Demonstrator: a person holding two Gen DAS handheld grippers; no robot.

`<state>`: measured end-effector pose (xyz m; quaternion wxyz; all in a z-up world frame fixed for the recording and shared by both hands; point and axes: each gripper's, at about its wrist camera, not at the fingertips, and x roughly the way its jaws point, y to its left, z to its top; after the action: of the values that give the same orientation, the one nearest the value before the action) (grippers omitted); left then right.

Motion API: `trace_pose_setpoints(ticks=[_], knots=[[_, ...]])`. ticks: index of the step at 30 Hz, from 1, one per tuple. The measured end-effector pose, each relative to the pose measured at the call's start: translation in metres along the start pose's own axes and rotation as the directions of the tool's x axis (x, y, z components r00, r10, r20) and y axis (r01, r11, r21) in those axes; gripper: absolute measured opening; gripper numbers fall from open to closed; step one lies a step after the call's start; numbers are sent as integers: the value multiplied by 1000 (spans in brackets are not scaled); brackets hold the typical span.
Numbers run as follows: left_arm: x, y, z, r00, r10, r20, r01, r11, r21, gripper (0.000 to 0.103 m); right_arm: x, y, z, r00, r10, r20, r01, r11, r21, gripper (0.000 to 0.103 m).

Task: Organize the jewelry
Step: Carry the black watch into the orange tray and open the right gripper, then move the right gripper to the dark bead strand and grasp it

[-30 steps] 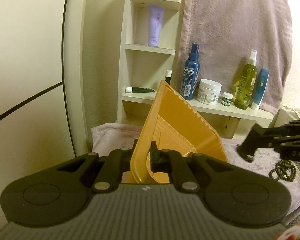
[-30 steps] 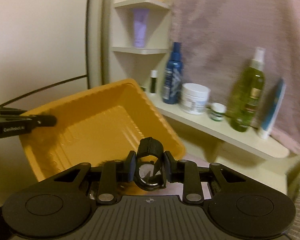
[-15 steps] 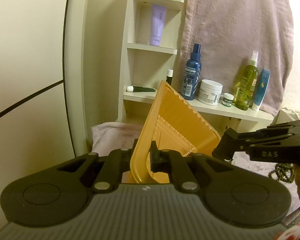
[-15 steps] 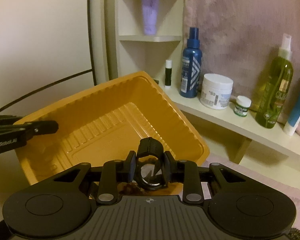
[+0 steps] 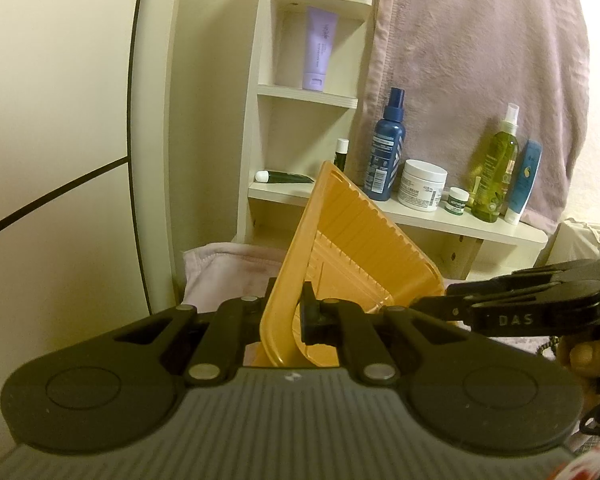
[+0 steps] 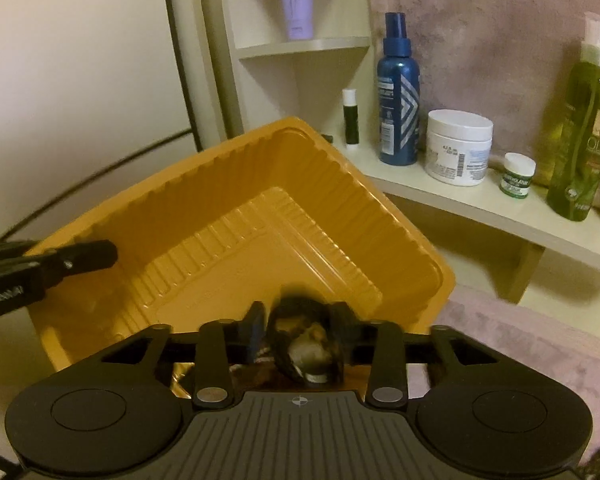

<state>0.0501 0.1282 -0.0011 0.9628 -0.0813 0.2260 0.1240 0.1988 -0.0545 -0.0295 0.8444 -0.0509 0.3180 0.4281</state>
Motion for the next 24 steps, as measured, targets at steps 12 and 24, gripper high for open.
trace_pose_setpoints(ticks=[12, 24], knots=[[0, 1, 0, 1000, -1, -1, 1, 1000, -3, 7, -45, -23, -17, 989, -135, 59, 129, 987, 97, 60], [-1, -2, 2, 1000, 5, -4, -4, 1000, 8, 7, -107, -71, -69, 949, -313, 30, 292, 911, 290, 60]])
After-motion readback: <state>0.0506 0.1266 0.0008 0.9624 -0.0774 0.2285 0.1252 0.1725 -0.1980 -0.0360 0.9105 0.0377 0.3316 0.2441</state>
